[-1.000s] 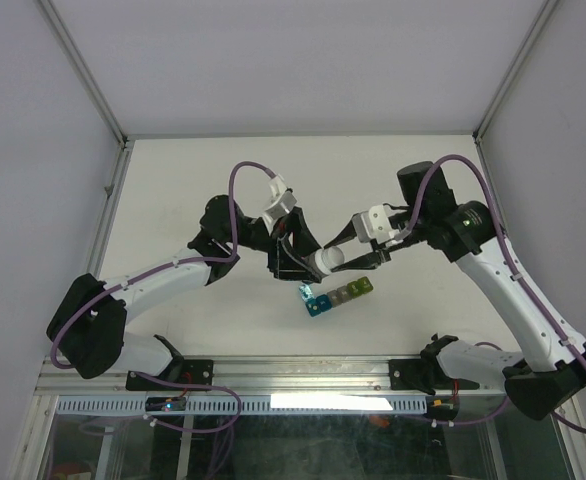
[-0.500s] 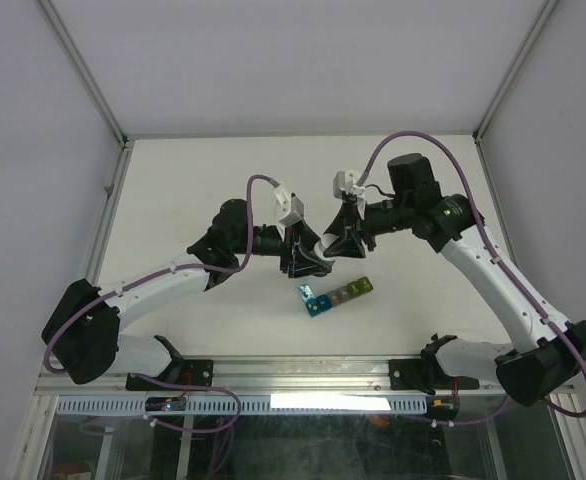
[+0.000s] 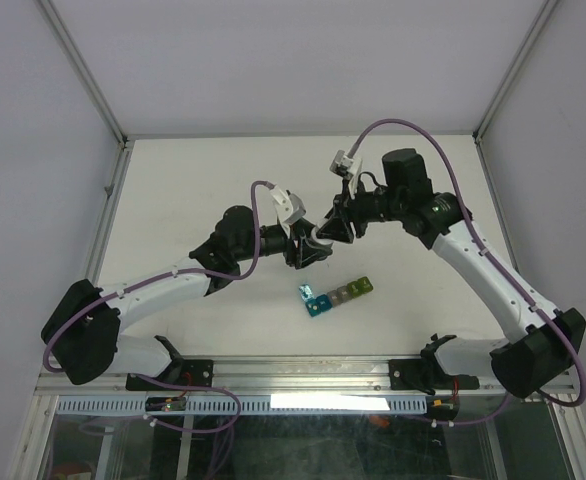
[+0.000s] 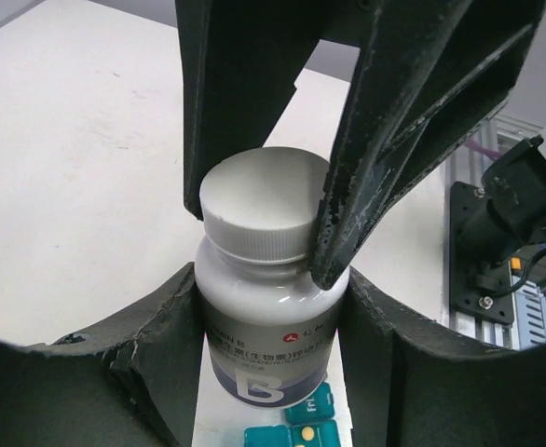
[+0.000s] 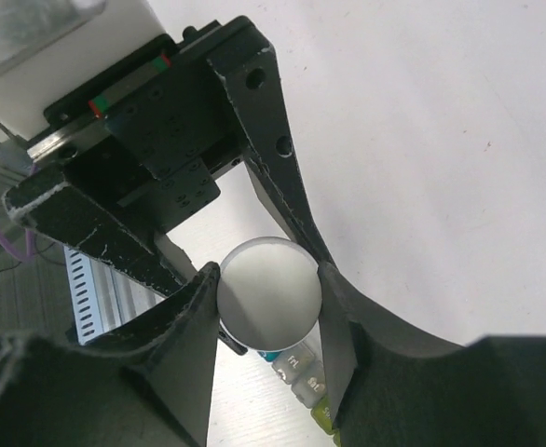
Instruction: Sort the pills into containers
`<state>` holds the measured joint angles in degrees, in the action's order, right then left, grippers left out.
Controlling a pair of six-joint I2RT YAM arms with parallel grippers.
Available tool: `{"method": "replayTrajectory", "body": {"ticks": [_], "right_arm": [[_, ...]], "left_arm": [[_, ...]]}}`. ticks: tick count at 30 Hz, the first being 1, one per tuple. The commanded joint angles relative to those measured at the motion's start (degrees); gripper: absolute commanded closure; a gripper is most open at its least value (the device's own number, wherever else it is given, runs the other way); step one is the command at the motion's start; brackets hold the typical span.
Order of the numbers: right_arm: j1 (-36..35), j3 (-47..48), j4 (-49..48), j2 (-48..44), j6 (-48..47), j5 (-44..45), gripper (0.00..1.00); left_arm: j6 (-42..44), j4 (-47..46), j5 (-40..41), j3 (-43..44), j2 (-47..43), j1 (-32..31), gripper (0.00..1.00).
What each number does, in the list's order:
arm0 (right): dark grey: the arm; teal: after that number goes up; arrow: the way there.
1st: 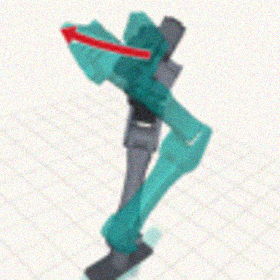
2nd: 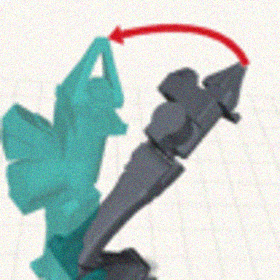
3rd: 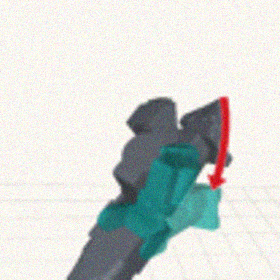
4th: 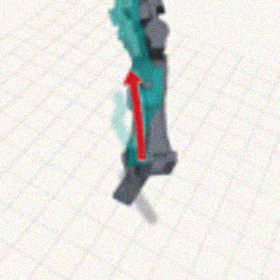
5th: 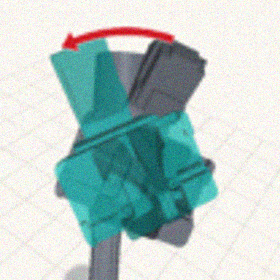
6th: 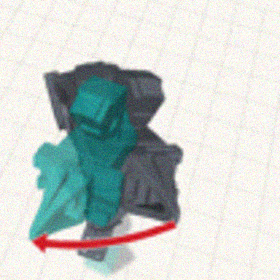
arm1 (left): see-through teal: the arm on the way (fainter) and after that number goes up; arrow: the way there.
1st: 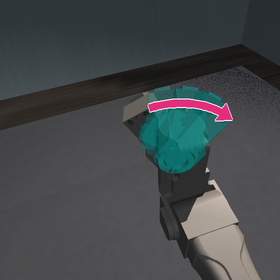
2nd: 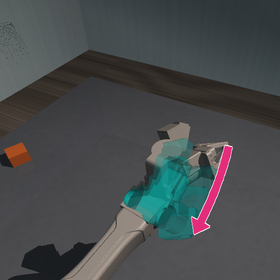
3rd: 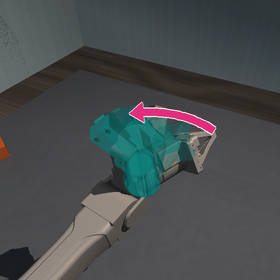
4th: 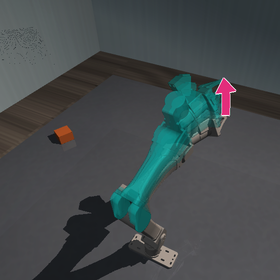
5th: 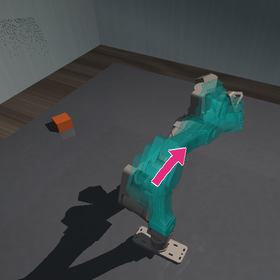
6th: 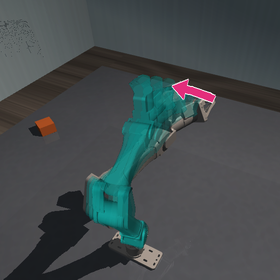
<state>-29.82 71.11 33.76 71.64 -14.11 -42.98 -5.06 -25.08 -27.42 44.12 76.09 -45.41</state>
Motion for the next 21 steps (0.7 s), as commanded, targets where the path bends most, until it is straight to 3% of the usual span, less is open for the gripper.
{"method": "replayTrajectory", "body": {"ticks": [1,8,14,16,21], "right_arm": [[-0.3,2.6,4.9,1.6,4.1,1.3,0.57],[2.7,6.8,6.3,-1.2,2.4,-4.6,0.22],[5.8,8.3,9.6,-4.0,-2.6,-6.7,0.15],[6.7,10.6,13.6,-4.8,-9.0,-8.6,0.13],[6.9,14.8,27.3,-7.2,-35.3,-12.2,0.01]], "left_arm": [[4.8,-7.1,2.9,2.5,-3.6,-0.6,1.00],[5.4,-1.8,-1.9,2.4,-2.9,-0.5,1.00],[5.0,-0.6,-5.0,2.0,-3.6,-0.4,1.00],[4.9,0.8,-7.5,2.6,-3.5,-0.3,1.00],[5.1,5.8,-16.4,4.8,-3.3,-0.1,1.00]]}}
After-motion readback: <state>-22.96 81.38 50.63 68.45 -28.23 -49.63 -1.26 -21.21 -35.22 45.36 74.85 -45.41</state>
